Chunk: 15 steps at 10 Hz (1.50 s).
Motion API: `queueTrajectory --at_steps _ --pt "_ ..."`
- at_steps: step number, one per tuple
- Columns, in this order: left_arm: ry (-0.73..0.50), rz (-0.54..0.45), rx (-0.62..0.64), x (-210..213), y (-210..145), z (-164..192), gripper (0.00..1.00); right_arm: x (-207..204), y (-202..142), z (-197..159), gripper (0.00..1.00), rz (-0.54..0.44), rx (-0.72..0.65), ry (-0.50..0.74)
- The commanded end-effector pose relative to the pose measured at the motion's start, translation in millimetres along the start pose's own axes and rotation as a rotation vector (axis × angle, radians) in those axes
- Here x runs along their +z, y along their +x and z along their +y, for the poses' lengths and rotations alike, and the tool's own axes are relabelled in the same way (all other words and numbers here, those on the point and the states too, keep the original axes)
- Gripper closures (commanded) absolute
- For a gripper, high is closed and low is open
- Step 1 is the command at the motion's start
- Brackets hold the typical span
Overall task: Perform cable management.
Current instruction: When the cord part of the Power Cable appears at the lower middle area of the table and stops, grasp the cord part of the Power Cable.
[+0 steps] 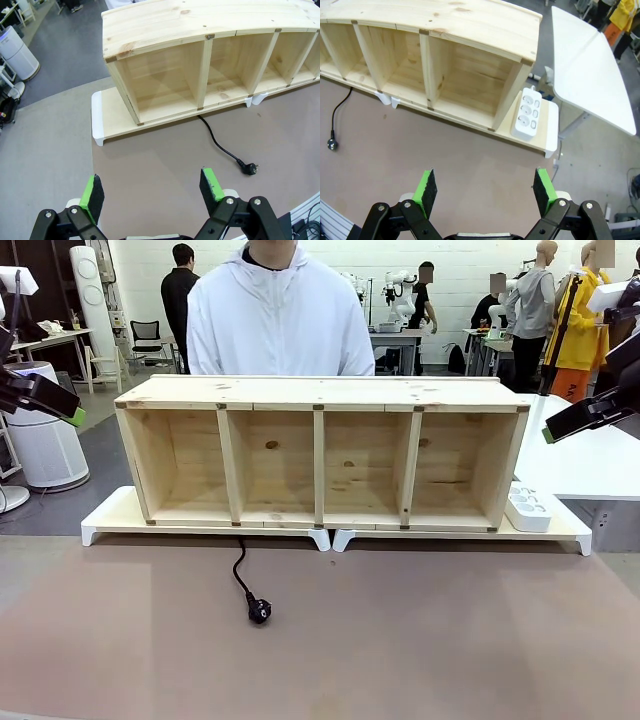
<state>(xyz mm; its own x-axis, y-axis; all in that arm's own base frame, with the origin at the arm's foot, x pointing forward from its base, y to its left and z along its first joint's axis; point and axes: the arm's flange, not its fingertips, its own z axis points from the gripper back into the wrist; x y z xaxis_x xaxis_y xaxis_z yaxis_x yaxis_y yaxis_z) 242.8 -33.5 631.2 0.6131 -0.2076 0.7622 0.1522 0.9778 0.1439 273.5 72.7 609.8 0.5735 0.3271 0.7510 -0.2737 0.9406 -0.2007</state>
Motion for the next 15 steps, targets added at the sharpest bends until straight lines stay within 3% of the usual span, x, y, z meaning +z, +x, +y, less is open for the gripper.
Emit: queueTrajectory --at_steps 1,10,15 --pt "0.001 -0.005 0.0 -1.7 1.4 -0.8 0.0 -0.1 0.7 -1.3 0.0 -0.007 0.0 0.0" --pt "0.001 -0.005 0.0 -1.7 1.4 -0.8 0.0 0.0 0.0 0.0 0.0 0.0 0.0 0.0" --pt "0.001 -0.005 0.0 -1.7 1.4 -0.8 0.0 -31.2 47.2 76.3 0.0 0.074 0.207 0.134"
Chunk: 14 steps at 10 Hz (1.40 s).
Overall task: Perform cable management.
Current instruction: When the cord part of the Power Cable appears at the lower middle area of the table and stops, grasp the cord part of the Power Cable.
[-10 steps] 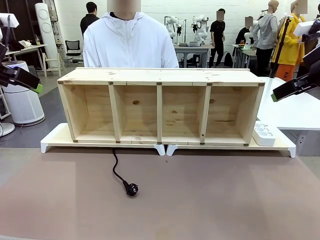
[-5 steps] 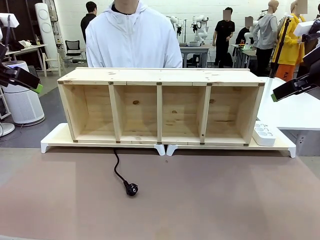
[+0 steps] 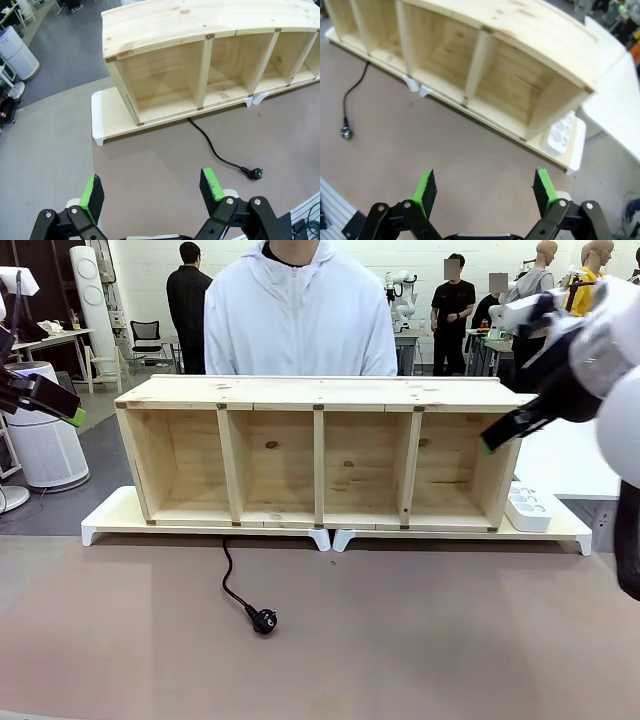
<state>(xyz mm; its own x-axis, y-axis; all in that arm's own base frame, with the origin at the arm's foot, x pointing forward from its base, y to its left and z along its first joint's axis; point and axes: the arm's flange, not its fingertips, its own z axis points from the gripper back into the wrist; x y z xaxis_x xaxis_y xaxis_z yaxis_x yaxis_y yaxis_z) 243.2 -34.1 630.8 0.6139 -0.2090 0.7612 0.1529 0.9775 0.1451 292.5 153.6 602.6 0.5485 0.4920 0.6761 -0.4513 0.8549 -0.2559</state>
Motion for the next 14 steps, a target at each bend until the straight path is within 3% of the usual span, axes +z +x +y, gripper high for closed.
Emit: queueTrajectory --at_steps 1,7,11,14 --pt "0.001 -0.007 0.001 -1.1 1.3 -0.3 0.0 -9.3 25.5 14.8 0.0 0.024 0.072 0.051" --pt "0.001 -0.007 0.001 -1.1 1.3 -0.3 0.0 -80.3 81.5 110.5 0.0 0.105 0.317 0.233" --pt "0.001 -0.007 0.001 -1.1 1.3 -0.3 0.0 -146.9 106.1 171.1 0.0 0.221 0.268 0.302" --pt "0.001 -0.007 0.001 -1.1 1.3 -0.3 0.0 -169.7 108.3 214.2 0.0 0.3 0.343 0.353"
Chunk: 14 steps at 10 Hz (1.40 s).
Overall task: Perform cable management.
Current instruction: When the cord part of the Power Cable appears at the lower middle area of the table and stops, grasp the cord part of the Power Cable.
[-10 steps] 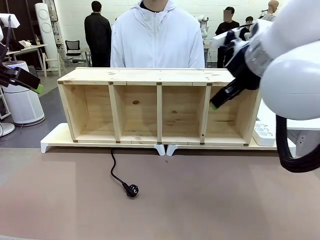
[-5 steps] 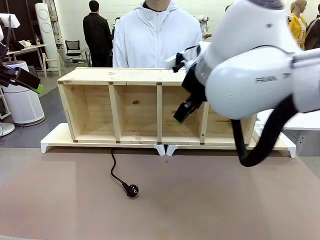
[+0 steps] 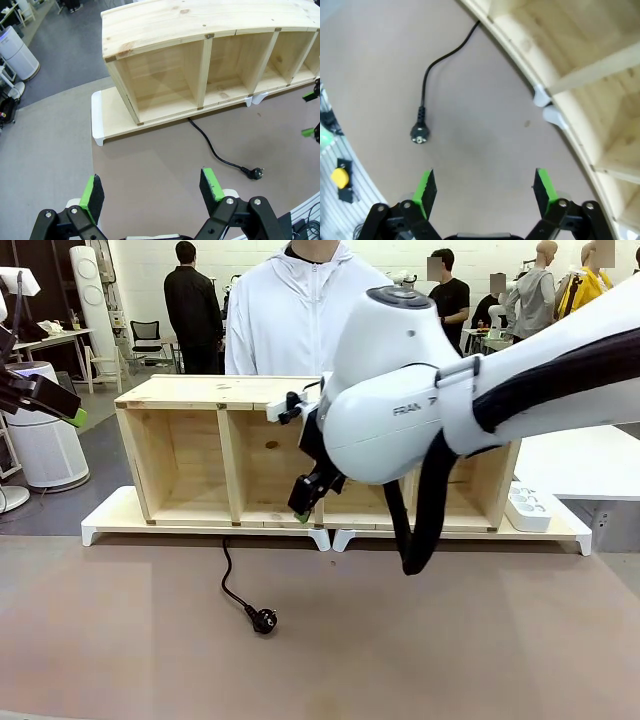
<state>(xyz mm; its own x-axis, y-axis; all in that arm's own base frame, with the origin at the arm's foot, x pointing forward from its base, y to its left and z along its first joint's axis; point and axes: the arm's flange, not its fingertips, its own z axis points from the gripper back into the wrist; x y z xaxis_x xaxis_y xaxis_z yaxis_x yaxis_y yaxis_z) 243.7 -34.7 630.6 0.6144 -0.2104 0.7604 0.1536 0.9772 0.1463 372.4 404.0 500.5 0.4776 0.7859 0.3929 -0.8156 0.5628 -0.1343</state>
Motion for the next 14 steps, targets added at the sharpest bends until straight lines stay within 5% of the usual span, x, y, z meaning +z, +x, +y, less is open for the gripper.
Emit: queueTrajectory --at_steps 1,6,14 --pt "0.0 -0.007 0.003 -0.6 1.1 0.3 0.0 -12.2 24.1 13.0 0.0 0.058 0.0 0.006" --pt "0.0 -0.007 0.003 -0.6 1.1 0.3 0.0 -49.3 46.4 52.1 0.0 0.174 0.045 0.087" --pt "0.0 -0.007 0.003 -0.6 1.1 0.3 0.0 -49.0 40.9 49.5 0.0 0.147 0.041 0.119"
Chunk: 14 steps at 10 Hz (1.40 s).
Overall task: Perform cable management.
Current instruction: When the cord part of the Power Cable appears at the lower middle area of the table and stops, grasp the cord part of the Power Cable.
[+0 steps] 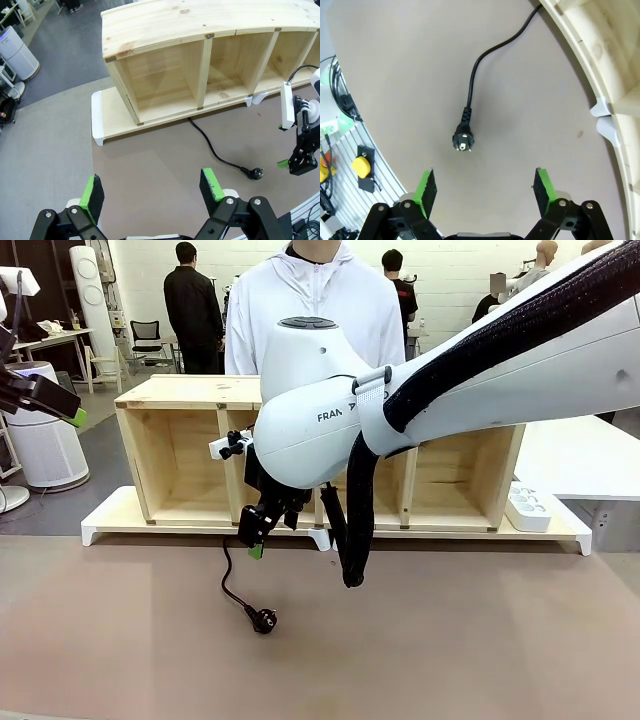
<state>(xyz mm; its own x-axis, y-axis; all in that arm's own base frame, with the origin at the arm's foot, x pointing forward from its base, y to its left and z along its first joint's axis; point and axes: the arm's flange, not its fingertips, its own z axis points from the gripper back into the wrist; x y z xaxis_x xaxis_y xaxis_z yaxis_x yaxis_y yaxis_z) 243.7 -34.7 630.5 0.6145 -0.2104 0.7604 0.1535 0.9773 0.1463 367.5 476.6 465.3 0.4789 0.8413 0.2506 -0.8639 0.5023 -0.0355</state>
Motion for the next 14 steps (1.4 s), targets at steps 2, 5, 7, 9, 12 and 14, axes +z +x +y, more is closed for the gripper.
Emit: queueTrajectory --at_steps 2,5,7,9,12,14 --pt "0.0 -0.008 0.003 -0.5 1.1 0.3 0.0 -47.9 3.3 -7.6 0.0 0.058 -0.011 0.112" --pt "0.0 -0.008 0.003 -0.5 1.1 0.3 0.0 -85.8 3.3 3.4 0.0 0.093 -0.016 0.153" --pt "0.0 -0.008 0.003 -0.5 1.1 0.3 0.0 -100.8 1.0 13.5 0.0 0.047 -0.026 0.161" --pt "0.0 -0.008 0.003 -0.5 1.1 0.3 0.0 -115.6 0.3 19.0 0.0 -0.023 -0.03 0.146" --pt "0.0 -0.008 0.003 -0.5 1.1 0.3 0.0 -154.6 0.4 17.0 0.0 -0.029 -0.066 0.154" --pt "0.0 -0.008 0.003 -0.5 1.1 0.3 0.0 -162.6 -3.9 14.5 0.0 -0.018 -0.1 0.153"
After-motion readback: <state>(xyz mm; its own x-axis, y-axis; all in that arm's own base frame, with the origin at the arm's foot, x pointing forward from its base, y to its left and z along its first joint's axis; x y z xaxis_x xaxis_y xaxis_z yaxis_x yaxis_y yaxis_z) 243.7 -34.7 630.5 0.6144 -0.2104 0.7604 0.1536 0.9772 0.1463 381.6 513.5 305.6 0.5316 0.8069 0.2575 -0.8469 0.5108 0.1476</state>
